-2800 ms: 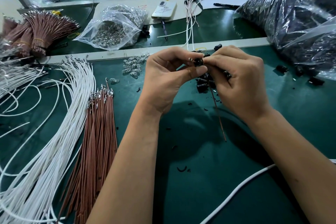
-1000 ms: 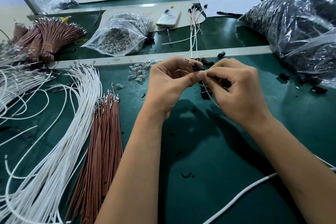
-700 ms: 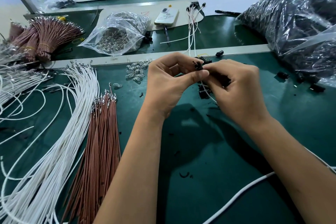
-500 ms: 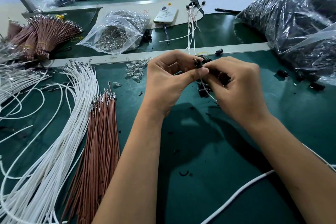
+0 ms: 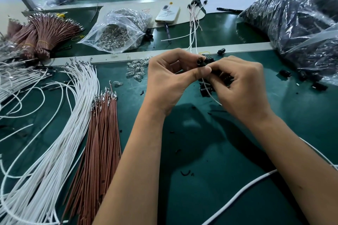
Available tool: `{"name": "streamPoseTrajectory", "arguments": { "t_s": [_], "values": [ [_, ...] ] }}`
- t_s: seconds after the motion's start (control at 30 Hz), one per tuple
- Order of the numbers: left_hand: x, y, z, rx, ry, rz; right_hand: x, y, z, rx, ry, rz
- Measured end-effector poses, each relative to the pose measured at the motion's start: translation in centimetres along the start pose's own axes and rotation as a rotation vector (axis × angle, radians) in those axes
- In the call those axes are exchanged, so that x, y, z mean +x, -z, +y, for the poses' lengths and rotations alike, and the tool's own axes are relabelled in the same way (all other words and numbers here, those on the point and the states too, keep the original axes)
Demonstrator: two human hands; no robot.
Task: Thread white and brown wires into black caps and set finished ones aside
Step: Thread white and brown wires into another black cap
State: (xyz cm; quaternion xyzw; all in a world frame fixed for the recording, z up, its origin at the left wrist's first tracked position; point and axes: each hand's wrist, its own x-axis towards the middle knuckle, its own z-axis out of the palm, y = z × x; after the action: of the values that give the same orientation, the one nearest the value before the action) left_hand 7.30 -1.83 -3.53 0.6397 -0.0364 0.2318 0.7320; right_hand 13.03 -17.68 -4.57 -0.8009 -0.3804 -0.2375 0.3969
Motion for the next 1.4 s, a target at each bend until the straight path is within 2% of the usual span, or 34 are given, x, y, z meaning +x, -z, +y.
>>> {"name": "streamPoseTrajectory", "arguments": {
  "t_s": [1.4],
  "values": [
    [-0.1,-0.4,0.5,-0.107,-0.061,-0.163,0.2,0.3,0.1,0.012,-0.013,0.005]
  ]
}}
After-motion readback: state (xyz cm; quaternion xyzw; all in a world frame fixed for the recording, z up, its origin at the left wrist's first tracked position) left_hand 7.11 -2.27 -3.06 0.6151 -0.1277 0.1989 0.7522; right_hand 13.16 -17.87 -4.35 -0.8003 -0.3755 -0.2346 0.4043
